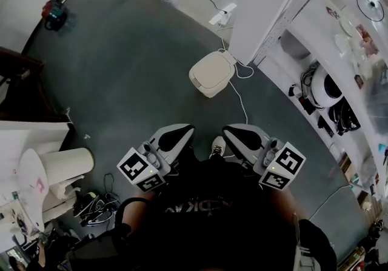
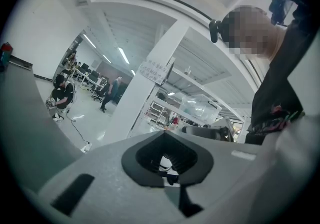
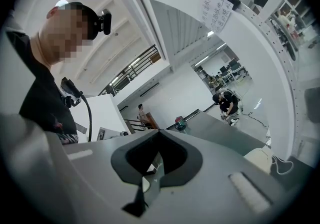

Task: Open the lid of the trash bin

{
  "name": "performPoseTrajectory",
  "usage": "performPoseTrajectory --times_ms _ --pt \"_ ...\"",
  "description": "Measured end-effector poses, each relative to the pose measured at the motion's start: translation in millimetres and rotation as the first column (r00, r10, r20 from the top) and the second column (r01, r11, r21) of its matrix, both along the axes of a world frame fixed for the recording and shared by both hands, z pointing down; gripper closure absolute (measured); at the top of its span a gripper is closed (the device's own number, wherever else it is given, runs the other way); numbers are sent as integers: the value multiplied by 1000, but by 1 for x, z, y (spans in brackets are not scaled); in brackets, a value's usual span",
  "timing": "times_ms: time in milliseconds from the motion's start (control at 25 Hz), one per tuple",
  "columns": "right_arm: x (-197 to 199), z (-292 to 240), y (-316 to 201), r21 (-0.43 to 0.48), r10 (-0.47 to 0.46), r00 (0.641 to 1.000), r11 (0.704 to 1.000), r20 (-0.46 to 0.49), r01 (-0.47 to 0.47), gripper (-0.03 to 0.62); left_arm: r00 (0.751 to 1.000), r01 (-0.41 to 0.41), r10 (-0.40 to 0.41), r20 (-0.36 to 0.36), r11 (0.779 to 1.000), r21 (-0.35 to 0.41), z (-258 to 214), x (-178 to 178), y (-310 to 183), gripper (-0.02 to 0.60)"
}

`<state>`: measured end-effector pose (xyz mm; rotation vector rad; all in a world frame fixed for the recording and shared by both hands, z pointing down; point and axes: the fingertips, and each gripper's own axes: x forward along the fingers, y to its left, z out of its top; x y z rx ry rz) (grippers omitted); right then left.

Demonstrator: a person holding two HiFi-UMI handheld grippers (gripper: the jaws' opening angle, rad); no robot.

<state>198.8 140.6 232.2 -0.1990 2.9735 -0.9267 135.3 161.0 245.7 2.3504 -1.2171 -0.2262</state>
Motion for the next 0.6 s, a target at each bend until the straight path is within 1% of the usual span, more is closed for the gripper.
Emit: performPoseTrajectory --times_ms 240,440,600 --pt "-17 -3 -8 -11 29 1000 1000 11 -29 586 1000 2 -2 -5 1000 -2 -3 -23 -3 581" --pt "-41 -7 -16 -21 70 997 997 15 -70 587 1000 -28 28 3 1000 1 -7 -48 -9 581" --pt "-62 -8 -20 -24 107 994 994 12 -106 587 999 -45 45 -14 999 5 -8 -75 -15 580"
